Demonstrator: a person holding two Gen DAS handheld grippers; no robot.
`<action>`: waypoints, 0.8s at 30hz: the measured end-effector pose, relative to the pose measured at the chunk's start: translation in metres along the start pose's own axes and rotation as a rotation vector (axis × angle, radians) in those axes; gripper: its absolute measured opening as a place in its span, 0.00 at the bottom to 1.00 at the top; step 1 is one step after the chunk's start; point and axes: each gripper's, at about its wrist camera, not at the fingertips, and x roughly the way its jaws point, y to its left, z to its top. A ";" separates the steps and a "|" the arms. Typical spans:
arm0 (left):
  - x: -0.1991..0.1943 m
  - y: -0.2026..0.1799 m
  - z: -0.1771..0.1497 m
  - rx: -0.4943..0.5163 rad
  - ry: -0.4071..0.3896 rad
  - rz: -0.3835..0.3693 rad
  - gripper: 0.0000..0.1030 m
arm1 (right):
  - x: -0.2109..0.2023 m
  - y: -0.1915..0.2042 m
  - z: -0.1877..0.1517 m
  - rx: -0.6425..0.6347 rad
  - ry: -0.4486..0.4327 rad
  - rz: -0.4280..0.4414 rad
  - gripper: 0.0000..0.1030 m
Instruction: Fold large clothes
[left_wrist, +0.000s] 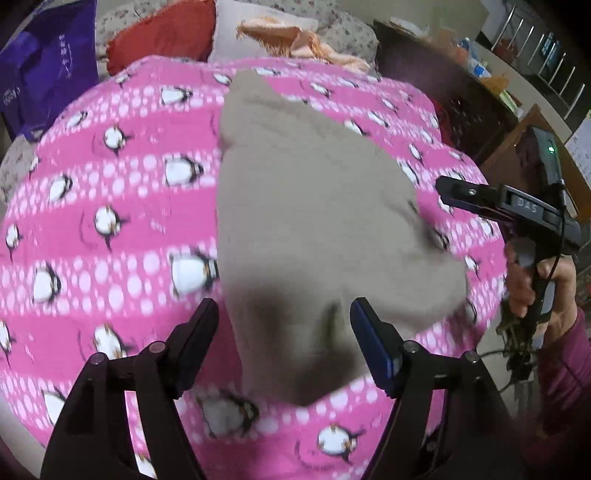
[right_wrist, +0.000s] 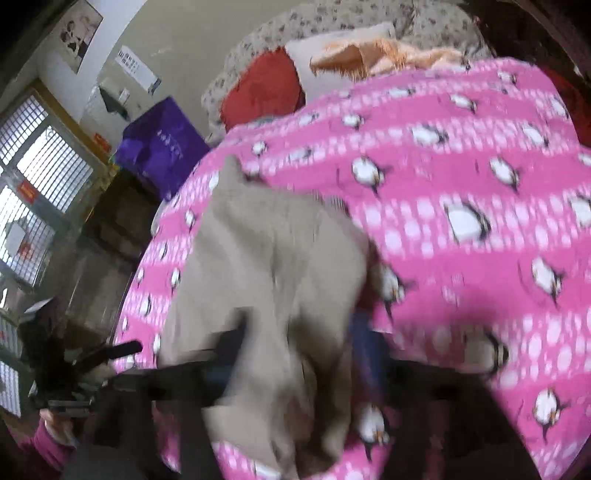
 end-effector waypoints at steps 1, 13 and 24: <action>0.005 0.000 0.006 -0.012 -0.005 0.014 0.71 | 0.013 0.003 0.008 0.007 0.004 -0.028 0.74; 0.068 0.000 0.021 -0.100 0.042 0.071 0.76 | 0.062 -0.027 0.017 -0.003 0.076 -0.159 0.01; 0.063 0.005 0.021 -0.147 0.025 0.089 0.76 | 0.031 -0.020 -0.001 -0.025 0.073 -0.217 0.19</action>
